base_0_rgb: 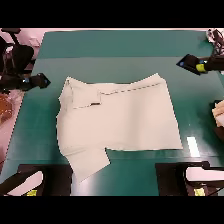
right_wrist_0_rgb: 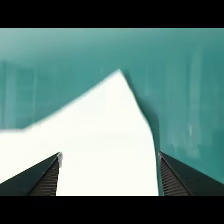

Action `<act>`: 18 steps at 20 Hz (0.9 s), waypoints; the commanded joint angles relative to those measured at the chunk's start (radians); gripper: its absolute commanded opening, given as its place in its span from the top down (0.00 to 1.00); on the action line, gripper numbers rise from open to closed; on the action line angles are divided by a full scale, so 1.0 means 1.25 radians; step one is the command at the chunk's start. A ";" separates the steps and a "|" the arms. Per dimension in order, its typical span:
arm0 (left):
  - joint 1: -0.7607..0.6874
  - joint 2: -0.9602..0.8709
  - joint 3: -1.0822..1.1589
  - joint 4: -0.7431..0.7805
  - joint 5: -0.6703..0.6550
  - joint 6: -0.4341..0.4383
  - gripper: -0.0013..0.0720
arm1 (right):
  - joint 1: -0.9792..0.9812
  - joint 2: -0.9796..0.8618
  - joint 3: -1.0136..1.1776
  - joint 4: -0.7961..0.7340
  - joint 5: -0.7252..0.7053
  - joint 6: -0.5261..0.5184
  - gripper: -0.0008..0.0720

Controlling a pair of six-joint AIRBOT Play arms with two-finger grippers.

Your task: Fold the shirts.

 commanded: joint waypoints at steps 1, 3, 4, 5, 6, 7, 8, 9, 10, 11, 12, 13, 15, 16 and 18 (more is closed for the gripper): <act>0.060 0.111 -0.112 -0.147 -0.192 0.073 0.03 | -0.062 0.104 -0.081 -0.014 0.154 0.001 0.05; 0.080 0.187 -0.208 -0.146 -0.254 0.046 0.03 | -0.090 0.168 -0.150 -0.016 0.229 0.001 0.05; 0.084 0.221 -0.252 -0.146 -0.274 0.021 0.03 | -0.103 0.199 -0.185 -0.015 0.262 0.001 0.05; 0.084 0.250 -0.290 -0.145 -0.283 -0.005 0.03 | -0.113 0.228 -0.219 -0.016 0.282 0.001 0.05; 0.084 0.281 -0.331 -0.144 -0.292 -0.031 0.03 | -0.123 0.258 -0.257 -0.016 0.291 0.001 0.05; 0.084 0.309 -0.369 -0.141 -0.296 -0.049 0.03 | -0.133 0.288 -0.295 -0.018 0.287 0.001 0.05; 0.084 0.333 -0.411 -0.128 -0.298 -0.072 0.03 | -0.147 0.315 -0.332 -0.017 0.284 0.001 0.05; 0.084 0.345 -0.449 -0.108 -0.299 -0.100 0.03 | -0.163 0.341 -0.371 -0.017 0.284 0.001 0.05; 0.084 0.348 -0.486 -0.096 -0.304 -0.128 0.03 | -0.174 0.364 -0.409 -0.017 0.284 0.001 0.05; 0.084 0.348 -0.519 -0.096 -0.306 -0.135 0.03 | -0.182 0.387 -0.443 -0.017 0.283 0.001 0.05; 0.084 0.348 -0.547 -0.097 -0.312 -0.152 0.03 | -0.188 0.406 -0.473 -0.017 0.281 0.001 0.05; 0.084 0.348 -0.567 -0.100 -0.317 -0.162 0.03 | -0.189 0.425 -0.502 -0.017 0.276 0.001 0.05; 0.084 0.348 -0.571 -0.098 -0.316 -0.205 0.03 | -0.189 0.449 -0.542 -0.014 0.269 0.002 0.05; 0.084 0.348 -0.571 -0.089 -0.316 -0.234 0.03 | -0.189 0.456 -0.554 -0.015 0.266 0.002 0.06; 0.084 0.348 -0.571 -0.042 -0.317 -0.280 0.04 | -0.189 0.461 -0.562 -0.014 0.266 0.002 0.06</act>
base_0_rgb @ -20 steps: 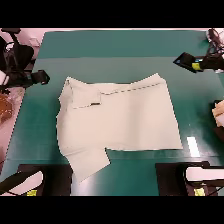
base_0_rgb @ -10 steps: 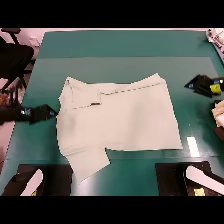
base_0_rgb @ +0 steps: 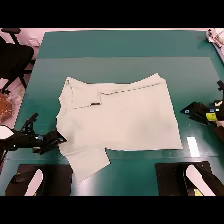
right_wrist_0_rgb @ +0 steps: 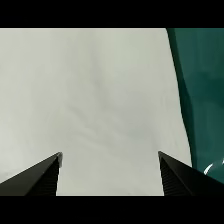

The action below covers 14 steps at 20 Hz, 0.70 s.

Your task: Fold the shirts.

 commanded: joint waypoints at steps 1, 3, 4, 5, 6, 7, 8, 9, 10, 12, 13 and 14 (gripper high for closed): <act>0.001 0.004 -0.017 0.084 -0.007 -0.093 0.04 | -0.004 0.024 -0.036 0.006 -0.006 0.002 0.06; 0.001 0.004 -0.016 0.105 0.006 -0.110 0.04 | -0.004 0.024 -0.034 0.007 -0.006 0.002 0.06; 0.001 0.004 -0.016 0.105 0.014 -0.110 0.04 | -0.004 0.024 -0.034 0.007 -0.005 0.002 0.06; 0.001 0.004 -0.016 0.105 0.031 -0.110 0.04 | -0.004 0.024 -0.034 0.007 -0.005 0.002 0.06; 0.001 0.004 -0.018 0.100 0.047 -0.109 0.04 | -0.004 0.024 -0.034 0.008 -0.005 0.002 0.06; 0.001 0.004 -0.021 0.087 0.059 -0.096 0.04 | -0.004 0.024 -0.034 0.008 -0.007 0.002 0.06; 0.001 0.004 -0.023 0.075 0.059 -0.089 0.04 | -0.004 0.024 -0.034 0.008 -0.006 0.002 0.06; -0.002 0.004 -0.027 0.057 0.065 -0.080 0.04 | -0.004 0.024 -0.034 0.008 -0.006 0.002 0.06; -0.005 0.004 -0.033 0.040 0.077 -0.076 0.04 | -0.004 0.024 -0.034 0.008 -0.006 0.002 0.06; -0.008 0.003 -0.053 -0.005 0.094 -0.063 0.03 | -0.004 0.024 -0.034 0.008 -0.011 0.002 0.07; -0.008 0.003 -0.065 -0.018 0.097 -0.056 0.04 | -0.004 0.024 -0.034 0.008 -0.013 0.002 0.07; -0.008 0.003 -0.076 -0.018 0.098 -0.056 0.04 | -0.004 0.024 -0.034 0.008 -0.013 0.002 0.07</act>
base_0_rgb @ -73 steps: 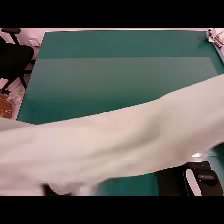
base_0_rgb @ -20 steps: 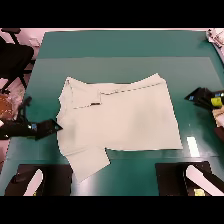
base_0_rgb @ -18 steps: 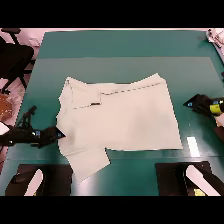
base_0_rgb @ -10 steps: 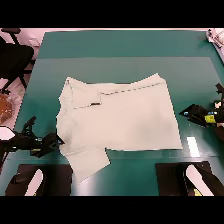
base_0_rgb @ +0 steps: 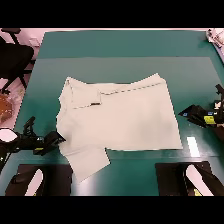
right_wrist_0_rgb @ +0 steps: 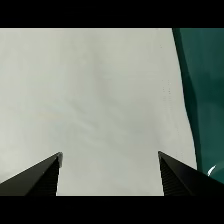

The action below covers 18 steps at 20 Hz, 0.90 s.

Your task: Fold the shirts.

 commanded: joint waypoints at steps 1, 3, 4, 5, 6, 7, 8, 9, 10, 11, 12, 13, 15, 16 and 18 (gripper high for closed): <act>-0.002 0.000 -0.037 -0.037 0.021 0.016 0.04 | -0.001 0.001 0.000 0.000 -0.005 0.000 0.07; -0.002 0.000 -0.045 -0.054 0.035 0.026 0.04 | -0.001 0.001 0.000 0.000 -0.006 0.000 0.07; -0.002 0.000 -0.045 -0.055 0.043 0.027 0.15 | -0.001 0.001 0.000 0.000 -0.006 0.000 0.07; -0.002 0.000 -0.045 -0.055 0.050 0.027 0.43 | -0.001 0.001 0.000 0.000 -0.006 0.000 0.09; -0.002 0.000 -0.045 -0.057 0.056 0.027 0.64 | -0.001 0.001 0.000 0.000 -0.006 0.000 0.09; -0.002 0.000 -0.045 -0.060 0.061 0.028 0.89 | -0.001 0.001 0.000 -0.002 -0.005 0.000 0.09; -0.002 0.000 -0.045 -0.072 0.063 0.045 0.95 | -0.001 0.001 0.000 -0.009 0.001 0.000 0.09; -0.002 0.000 -0.045 -0.089 0.062 0.062 0.95 | -0.001 0.001 0.000 -0.027 0.009 0.000 0.09; -0.002 0.000 -0.045 -0.109 0.062 0.077 0.95 | -0.001 0.001 -0.001 -0.055 0.020 0.000 0.09; -0.002 0.000 -0.043 -0.134 0.062 0.094 0.95 | -0.001 -0.003 -0.001 -0.093 0.040 0.000 0.09; -0.002 0.000 -0.036 -0.148 0.062 0.101 0.95 | -0.001 -0.015 -0.001 -0.124 0.066 0.000 0.09; -0.002 0.000 -0.026 -0.159 0.063 0.111 0.95 | -0.001 -0.036 -0.003 -0.150 0.090 0.000 0.09; -0.002 0.000 -0.003 -0.157 0.063 0.114 0.95 | -0.001 -0.074 -0.023 -0.154 0.106 -0.007 0.09; -0.002 0.000 0.006 -0.159 0.062 0.119 0.95 | -0.001 -0.099 -0.039 -0.154 0.112 -0.019 0.09; -0.002 0.000 0.022 -0.158 0.064 0.126 0.95 | -0.001 -0.145 -0.073 -0.156 0.115 -0.036 0.10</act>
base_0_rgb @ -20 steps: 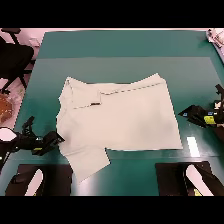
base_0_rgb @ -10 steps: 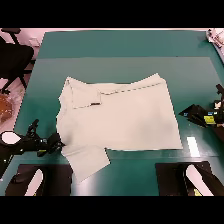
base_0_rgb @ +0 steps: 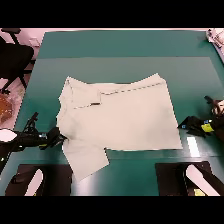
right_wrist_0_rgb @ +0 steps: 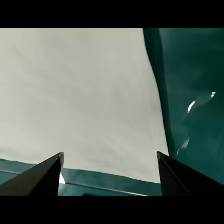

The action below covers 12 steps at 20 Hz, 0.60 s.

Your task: Fold the shirts.

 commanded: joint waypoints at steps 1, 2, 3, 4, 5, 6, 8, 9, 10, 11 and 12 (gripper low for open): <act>0.000 0.001 0.027 -0.012 0.003 0.019 0.95 | 0.000 -0.073 -0.050 -0.023 0.025 -0.022 0.13; 0.000 0.001 0.029 -0.013 0.002 0.020 0.95 | 0.000 -0.089 -0.062 -0.023 0.025 -0.025 0.14; 0.000 0.001 0.029 -0.013 0.001 0.024 0.95 | 0.000 -0.102 -0.073 -0.024 0.026 -0.026 0.14; 0.000 0.001 0.029 -0.013 0.002 0.024 0.95 | 0.000 -0.110 -0.079 -0.025 0.027 -0.026 0.14; 0.000 0.001 0.029 -0.013 0.002 0.025 0.95 | 0.000 -0.118 -0.080 -0.040 0.028 -0.025 0.14; 0.000 0.001 0.029 -0.013 0.002 0.025 0.95 | 0.000 -0.120 -0.080 -0.057 0.031 -0.025 0.14; 0.000 0.001 0.029 -0.013 0.002 0.025 0.95 | 0.000 -0.107 -0.080 -0.099 0.031 -0.017 0.14; 0.000 0.001 0.029 -0.013 0.002 0.025 0.95 | 0.000 -0.094 -0.080 -0.115 0.031 -0.013 0.14; 0.000 0.001 0.029 -0.013 0.003 0.025 0.95 | 0.000 -0.080 -0.080 -0.127 0.031 -0.011 0.14; 0.000 0.001 0.029 -0.013 0.003 0.026 0.95 | 0.000 -0.066 -0.080 -0.128 0.031 -0.010 0.14; 0.000 0.001 0.029 -0.013 0.003 0.031 0.95 | 0.000 -0.056 -0.080 -0.128 0.028 -0.010 0.14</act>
